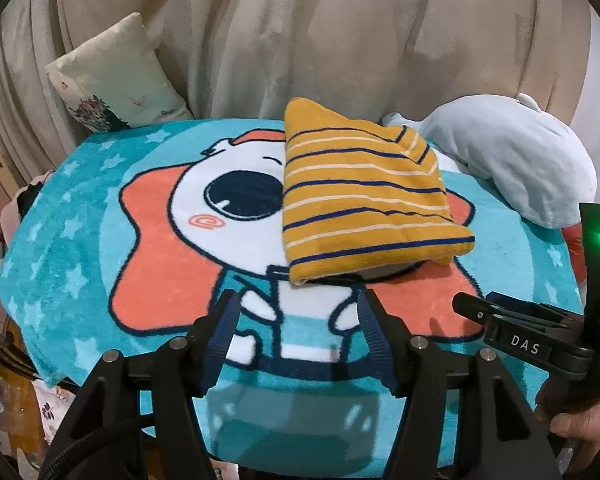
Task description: Fold small clothes
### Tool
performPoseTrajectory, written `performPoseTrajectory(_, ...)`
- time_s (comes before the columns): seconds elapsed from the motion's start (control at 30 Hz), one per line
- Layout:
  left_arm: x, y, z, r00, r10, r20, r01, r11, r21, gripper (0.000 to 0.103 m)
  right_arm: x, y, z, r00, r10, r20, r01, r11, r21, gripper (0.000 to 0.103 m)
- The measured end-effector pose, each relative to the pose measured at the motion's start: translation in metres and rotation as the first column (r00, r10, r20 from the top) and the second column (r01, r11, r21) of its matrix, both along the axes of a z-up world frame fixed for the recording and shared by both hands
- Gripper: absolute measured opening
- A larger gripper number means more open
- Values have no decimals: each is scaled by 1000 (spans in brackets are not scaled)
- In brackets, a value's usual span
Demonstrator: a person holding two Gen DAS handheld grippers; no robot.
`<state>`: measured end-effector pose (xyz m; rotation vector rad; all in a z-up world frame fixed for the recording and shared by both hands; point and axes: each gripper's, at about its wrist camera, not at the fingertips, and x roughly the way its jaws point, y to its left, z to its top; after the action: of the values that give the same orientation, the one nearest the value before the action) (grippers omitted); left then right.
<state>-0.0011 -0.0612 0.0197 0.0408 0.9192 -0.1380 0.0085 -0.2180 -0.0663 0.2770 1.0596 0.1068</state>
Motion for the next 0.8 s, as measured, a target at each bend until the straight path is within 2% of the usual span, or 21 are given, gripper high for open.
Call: performPoseTrajectory(0.8, 10, 0, -2, 1000, -9, -2, 9, 1000, 6, 62, 8, 3, -5, 1000, -13, -27, 13, 1000, -7, 61)
